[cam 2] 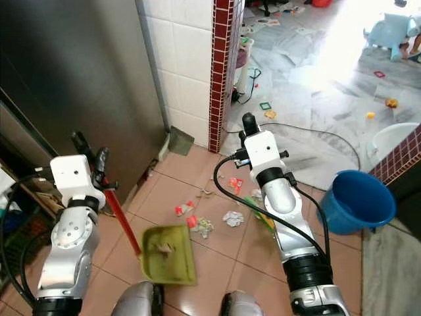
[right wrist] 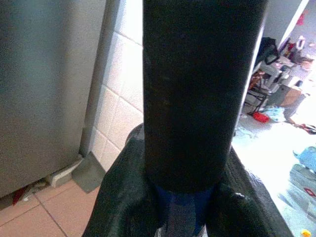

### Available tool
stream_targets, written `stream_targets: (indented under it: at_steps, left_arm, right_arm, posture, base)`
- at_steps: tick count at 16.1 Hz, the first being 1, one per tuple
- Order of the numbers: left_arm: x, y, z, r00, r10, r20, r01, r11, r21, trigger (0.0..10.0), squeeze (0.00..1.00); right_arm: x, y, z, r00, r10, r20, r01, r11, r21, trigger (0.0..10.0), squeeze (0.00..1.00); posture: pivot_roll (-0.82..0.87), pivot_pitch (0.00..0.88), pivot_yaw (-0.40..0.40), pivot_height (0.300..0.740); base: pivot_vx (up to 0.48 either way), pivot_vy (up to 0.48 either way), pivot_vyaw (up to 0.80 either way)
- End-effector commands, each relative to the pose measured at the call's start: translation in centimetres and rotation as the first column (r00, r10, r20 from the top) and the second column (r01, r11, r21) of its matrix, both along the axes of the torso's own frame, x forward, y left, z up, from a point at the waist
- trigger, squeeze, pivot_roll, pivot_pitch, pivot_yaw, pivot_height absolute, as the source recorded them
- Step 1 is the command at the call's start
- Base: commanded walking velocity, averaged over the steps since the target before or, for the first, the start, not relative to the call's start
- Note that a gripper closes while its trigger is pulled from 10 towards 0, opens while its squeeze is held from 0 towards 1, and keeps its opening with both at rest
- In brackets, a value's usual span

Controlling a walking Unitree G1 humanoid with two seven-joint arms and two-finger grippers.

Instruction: Sweep floor

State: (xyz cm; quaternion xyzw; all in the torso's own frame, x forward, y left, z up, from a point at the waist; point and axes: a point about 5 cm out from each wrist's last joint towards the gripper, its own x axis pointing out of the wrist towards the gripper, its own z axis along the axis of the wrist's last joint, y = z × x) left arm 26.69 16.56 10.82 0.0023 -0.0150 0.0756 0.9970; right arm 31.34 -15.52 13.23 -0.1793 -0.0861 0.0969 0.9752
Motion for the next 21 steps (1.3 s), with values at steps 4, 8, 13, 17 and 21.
stream_targets:
  at_steps: [4,8,13,17,21]
  left_arm:
    - [-0.06,0.18,0.91,0.999,-0.004,0.049,0.003,1.000,0.019,10.0,0.00]
    - [-0.03,0.04,0.88,0.999,-0.010,0.047,0.009,1.000,0.014,10.0,0.00]
    - [-0.08,-0.09,0.80,0.999,-0.014,0.044,0.014,1.000,0.011,10.0,0.00]
    - [-0.10,-0.19,0.78,0.999,-0.017,0.045,0.016,1.000,0.010,10.0,0.00]
    - [-0.05,-0.23,0.65,0.999,-0.009,0.032,0.010,1.000,-0.010,10.0,0.00]
  right_arm:
    - [0.18,0.25,1.80,0.993,0.007,0.116,-0.003,0.999,-0.037,10.0,0.00]
    - [0.03,0.78,1.95,0.990,0.030,0.137,-0.022,0.998,-0.058,10.0,0.00]
    - [0.01,0.63,1.84,0.991,0.023,0.133,-0.017,0.999,-0.050,10.0,0.00]
    - [0.04,0.69,1.71,0.991,0.026,0.129,-0.020,0.998,-0.053,10.0,0.00]
    - [0.01,0.86,1.48,0.992,0.035,0.123,-0.028,0.998,-0.056,10.0,0.00]
  posture:
    - [-0.06,0.068,-0.004,0.740]
    - [-0.07,0.071,-0.004,0.740]
    - [-0.07,0.075,-0.008,0.740]
    - [-0.07,0.075,-0.013,0.740]
    - [-0.06,0.074,-0.021,0.740]
  base:
    - [0.131,0.000,0.00]
    - [0.313,0.000,0.20]
    - [0.356,0.000,0.00]
    - [0.375,0.186,0.00]
    - [0.359,0.318,0.00]
